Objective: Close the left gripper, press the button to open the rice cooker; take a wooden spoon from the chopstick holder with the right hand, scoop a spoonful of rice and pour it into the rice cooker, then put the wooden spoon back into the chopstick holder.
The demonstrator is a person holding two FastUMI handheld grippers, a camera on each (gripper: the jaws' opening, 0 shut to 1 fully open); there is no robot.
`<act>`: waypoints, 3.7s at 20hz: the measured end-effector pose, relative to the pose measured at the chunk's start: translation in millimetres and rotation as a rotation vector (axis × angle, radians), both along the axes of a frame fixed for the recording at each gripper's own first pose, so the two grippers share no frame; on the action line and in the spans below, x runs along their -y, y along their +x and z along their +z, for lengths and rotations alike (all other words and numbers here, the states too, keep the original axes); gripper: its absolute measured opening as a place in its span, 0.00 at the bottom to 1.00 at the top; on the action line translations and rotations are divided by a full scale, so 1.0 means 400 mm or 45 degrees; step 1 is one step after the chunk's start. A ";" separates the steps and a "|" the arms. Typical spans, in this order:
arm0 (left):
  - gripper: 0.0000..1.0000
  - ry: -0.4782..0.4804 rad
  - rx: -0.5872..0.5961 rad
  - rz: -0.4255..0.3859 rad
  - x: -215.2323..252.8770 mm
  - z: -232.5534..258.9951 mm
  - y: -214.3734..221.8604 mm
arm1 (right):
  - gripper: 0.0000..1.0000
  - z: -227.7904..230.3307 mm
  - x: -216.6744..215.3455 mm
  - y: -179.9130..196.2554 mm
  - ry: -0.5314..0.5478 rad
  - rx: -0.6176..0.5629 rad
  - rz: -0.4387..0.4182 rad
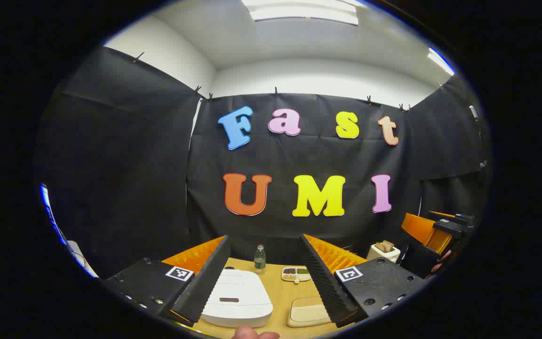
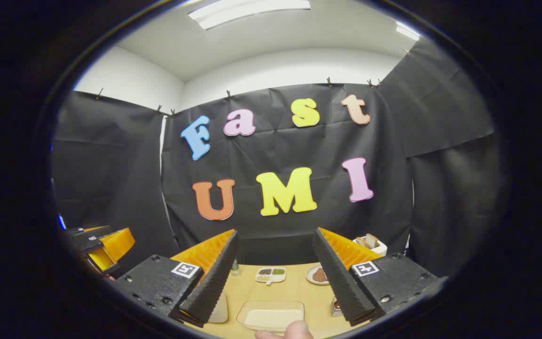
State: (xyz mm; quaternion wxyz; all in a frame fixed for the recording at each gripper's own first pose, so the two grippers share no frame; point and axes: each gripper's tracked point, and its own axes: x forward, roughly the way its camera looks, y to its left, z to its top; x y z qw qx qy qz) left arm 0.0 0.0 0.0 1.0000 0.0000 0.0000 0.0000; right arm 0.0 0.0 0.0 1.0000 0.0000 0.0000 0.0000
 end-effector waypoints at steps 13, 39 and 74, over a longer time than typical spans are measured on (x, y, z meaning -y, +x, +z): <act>0.94 0.015 -0.029 0.042 -0.022 -0.013 -0.007 | 1.00 -0.015 0.019 0.001 0.010 -0.015 -0.018; 0.43 0.011 -0.521 0.117 -0.087 -0.295 0.042 | 0.98 -0.134 0.219 0.019 -0.021 -0.139 -0.140; 0.00 -0.428 -1.232 0.113 -0.234 -0.754 0.203 | 1.00 -0.279 0.283 0.128 0.003 -0.291 -0.118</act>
